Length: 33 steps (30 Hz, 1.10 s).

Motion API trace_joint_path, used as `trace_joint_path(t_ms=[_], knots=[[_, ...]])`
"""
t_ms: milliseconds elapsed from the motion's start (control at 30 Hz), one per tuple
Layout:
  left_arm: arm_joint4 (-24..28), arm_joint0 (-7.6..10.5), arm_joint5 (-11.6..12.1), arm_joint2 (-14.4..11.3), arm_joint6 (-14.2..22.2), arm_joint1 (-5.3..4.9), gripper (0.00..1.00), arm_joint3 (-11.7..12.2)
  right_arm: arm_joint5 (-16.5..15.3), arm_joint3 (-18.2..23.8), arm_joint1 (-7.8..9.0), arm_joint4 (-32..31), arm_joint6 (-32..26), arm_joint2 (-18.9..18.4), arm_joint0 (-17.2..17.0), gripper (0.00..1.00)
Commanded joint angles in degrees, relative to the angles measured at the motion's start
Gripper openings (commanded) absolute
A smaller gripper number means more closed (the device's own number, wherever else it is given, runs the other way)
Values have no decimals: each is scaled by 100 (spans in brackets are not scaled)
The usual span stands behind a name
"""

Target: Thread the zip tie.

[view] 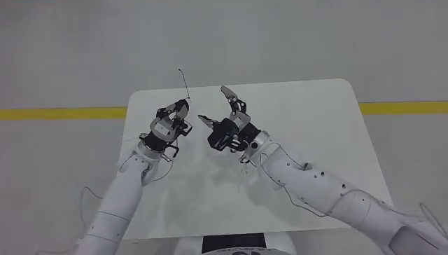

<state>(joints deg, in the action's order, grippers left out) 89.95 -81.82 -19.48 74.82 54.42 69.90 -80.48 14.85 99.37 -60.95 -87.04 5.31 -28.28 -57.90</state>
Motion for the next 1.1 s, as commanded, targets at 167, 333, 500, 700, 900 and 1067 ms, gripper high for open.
trace_joint_path(t_ms=[167, 333, 500, 700, 900, 1067], knots=[[0, 0, 0, 0, 0, 0, 0, 0, -134, -120, -169, -106, 33, -112, -63, 27], [0, 0, 0, 0, 0, 0, 0, 0, -275, -196, -282, -156, 102, -162, -97, 26], [0, 0, 0, 0, 0, 0, 0, 0, -391, -260, -397, -211, 146, -213, -136, 26], [0, 0, 0, 0, 0, 0, 0, 0, -476, -322, -514, -291, 174, -278, -191, 25], [0, 0, 0, 0, 0, 0, 0, 0, -580, -408, -616, -291, 203, -296, -166, 24], [0, 0, 0, 0, 0, 0, 0, 0, -622, -486, -694, -291, 231, -267, -131, 20]])
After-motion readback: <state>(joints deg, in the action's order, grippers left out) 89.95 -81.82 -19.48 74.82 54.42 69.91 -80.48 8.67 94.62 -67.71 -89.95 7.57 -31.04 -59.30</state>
